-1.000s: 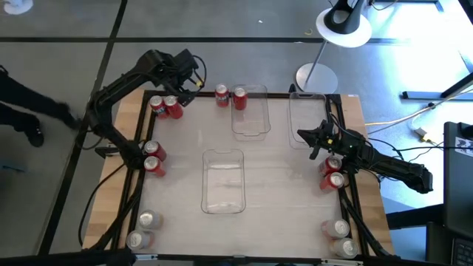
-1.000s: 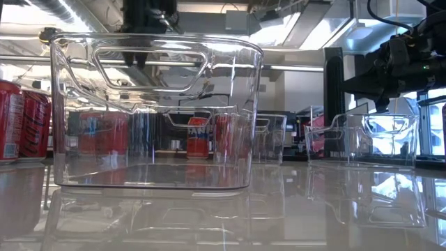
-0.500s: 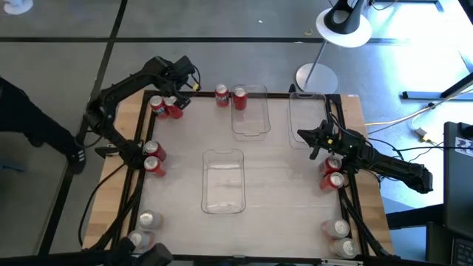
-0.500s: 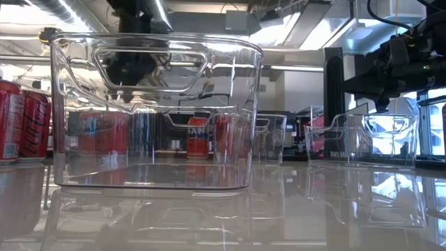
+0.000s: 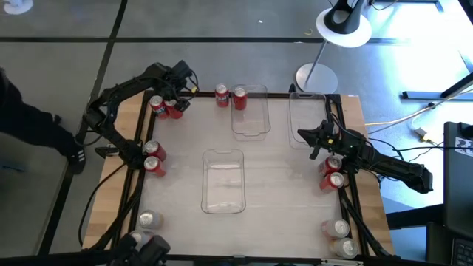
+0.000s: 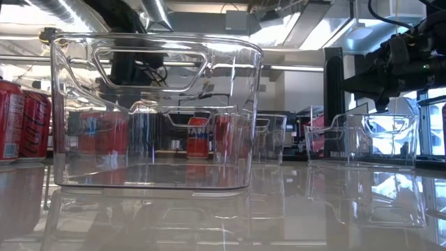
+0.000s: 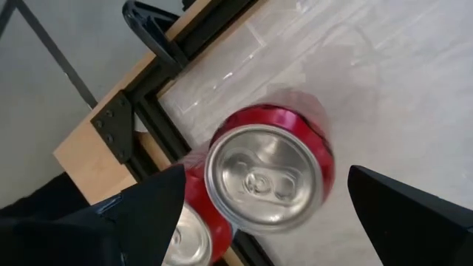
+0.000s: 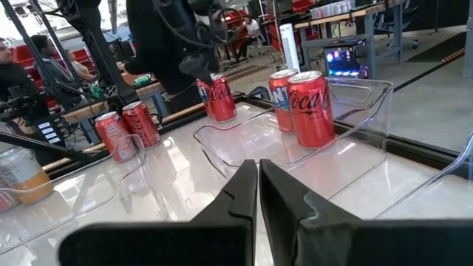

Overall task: Sort soda cans
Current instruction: Put the top red-black soda can into the top left transparent bin

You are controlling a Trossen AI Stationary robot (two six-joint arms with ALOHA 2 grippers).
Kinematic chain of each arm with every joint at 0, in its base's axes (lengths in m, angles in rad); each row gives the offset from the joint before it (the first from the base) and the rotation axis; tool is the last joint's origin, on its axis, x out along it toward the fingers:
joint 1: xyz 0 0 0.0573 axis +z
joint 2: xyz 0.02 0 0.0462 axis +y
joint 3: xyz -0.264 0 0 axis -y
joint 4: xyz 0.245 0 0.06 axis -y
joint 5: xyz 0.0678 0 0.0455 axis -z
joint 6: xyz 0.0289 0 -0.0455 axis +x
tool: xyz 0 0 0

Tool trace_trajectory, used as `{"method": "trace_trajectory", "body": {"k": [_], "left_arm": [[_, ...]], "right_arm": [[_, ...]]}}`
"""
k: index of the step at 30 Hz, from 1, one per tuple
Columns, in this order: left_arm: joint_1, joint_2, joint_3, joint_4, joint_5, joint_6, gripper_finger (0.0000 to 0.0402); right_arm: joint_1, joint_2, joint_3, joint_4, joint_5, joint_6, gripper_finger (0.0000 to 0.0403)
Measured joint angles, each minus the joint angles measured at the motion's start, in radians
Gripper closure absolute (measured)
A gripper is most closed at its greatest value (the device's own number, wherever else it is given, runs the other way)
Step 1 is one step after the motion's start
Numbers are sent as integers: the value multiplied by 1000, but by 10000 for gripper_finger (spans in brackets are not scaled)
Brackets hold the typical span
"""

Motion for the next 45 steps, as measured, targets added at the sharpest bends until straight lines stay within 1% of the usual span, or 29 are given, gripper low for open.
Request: {"method": "trace_trajectory", "body": {"k": [5,12,21,24,28,30,36,41,45], "left_arm": [[17,0,-46,49,15,12,39],[38,5,-106,119,81,28,39],[45,37,-142,135,90,39,39],[45,39,-143,153,93,39,51],[44,37,-141,151,96,46,86],[44,37,-140,151,96,52,94],[22,29,-99,128,100,58,95],[-30,-5,-9,65,95,51,95],[-92,-39,83,27,91,32,95]], "right_arm": [[0,0,0,1,0,0,384],[0,0,0,2,0,0,384],[0,0,0,4,0,0,384],[0,0,0,4,0,0,384],[0,0,0,4,0,0,384],[0,0,0,4,4,0,384],[0,0,0,4,10,0,384],[0,0,0,5,10,0,384],[0,0,0,18,10,0,384]]}}
